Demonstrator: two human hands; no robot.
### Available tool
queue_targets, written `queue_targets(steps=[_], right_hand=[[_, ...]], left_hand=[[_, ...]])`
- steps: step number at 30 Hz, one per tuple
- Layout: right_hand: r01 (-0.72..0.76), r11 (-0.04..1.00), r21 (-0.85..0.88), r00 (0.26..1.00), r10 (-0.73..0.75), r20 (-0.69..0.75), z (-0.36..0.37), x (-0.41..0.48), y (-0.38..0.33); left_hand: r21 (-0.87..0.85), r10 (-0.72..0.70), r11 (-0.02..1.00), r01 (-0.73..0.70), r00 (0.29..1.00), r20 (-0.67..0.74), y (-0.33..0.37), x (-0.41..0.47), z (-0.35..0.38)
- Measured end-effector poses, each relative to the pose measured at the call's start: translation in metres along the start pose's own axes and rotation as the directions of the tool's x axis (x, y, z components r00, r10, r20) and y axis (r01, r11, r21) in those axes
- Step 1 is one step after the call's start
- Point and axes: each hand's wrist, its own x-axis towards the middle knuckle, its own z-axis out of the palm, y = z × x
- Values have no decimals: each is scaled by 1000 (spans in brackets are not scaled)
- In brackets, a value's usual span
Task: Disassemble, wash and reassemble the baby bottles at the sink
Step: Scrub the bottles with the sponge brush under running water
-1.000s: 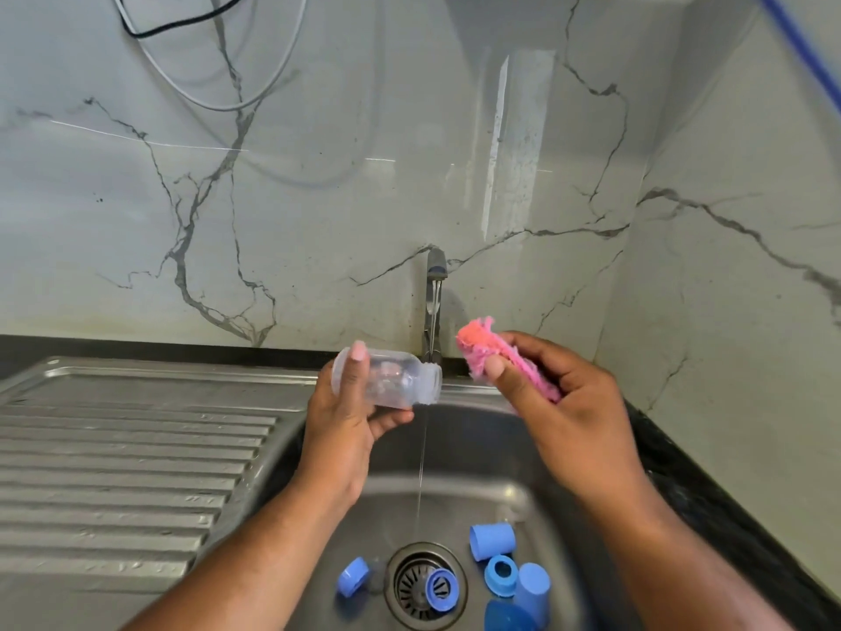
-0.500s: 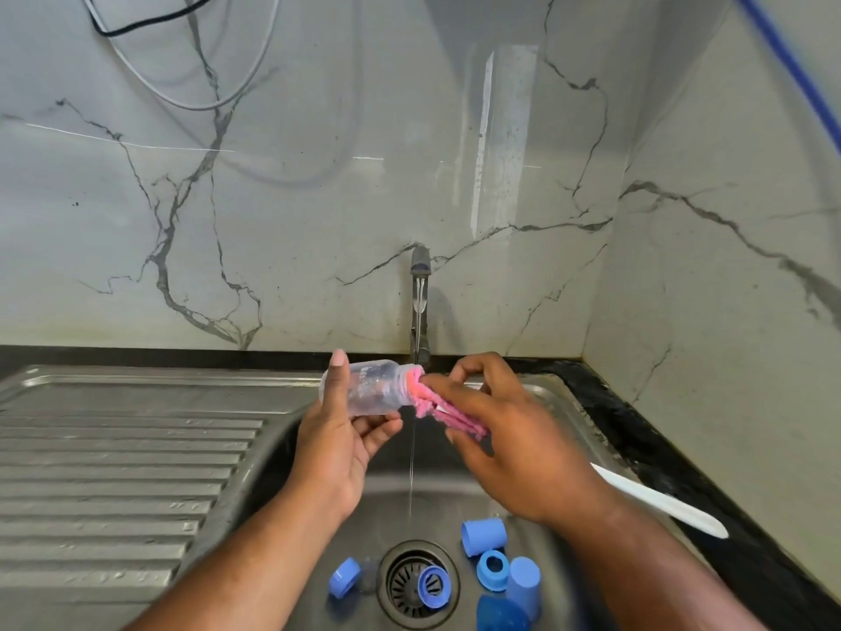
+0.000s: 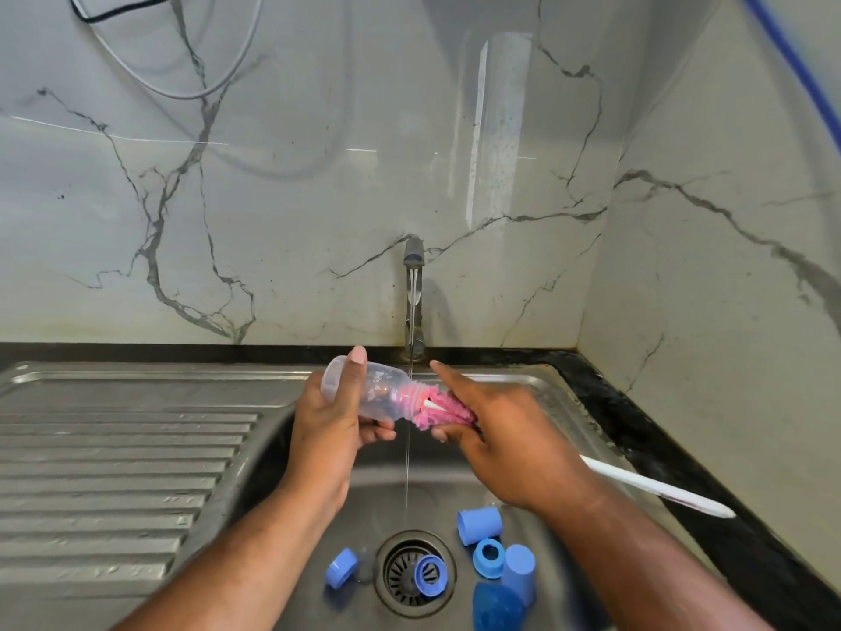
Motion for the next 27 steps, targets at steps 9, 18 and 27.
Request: queue_targets(steps=[9, 18, 27], right_hand=[[-4, 1000, -22, 997, 5, 78, 6, 3, 6], [-140, 987, -77, 935, 107, -340, -6, -1, 19], [-83, 966, -246, 893, -38, -448, -2, -1, 22]], left_hand=[[102, -20, 995, 8, 993, 113, 0, -6, 6], [-59, -207, 978, 202, 971, -117, 5, 17, -20], [5, -222, 975, 222, 975, 8, 1, 15, -13]])
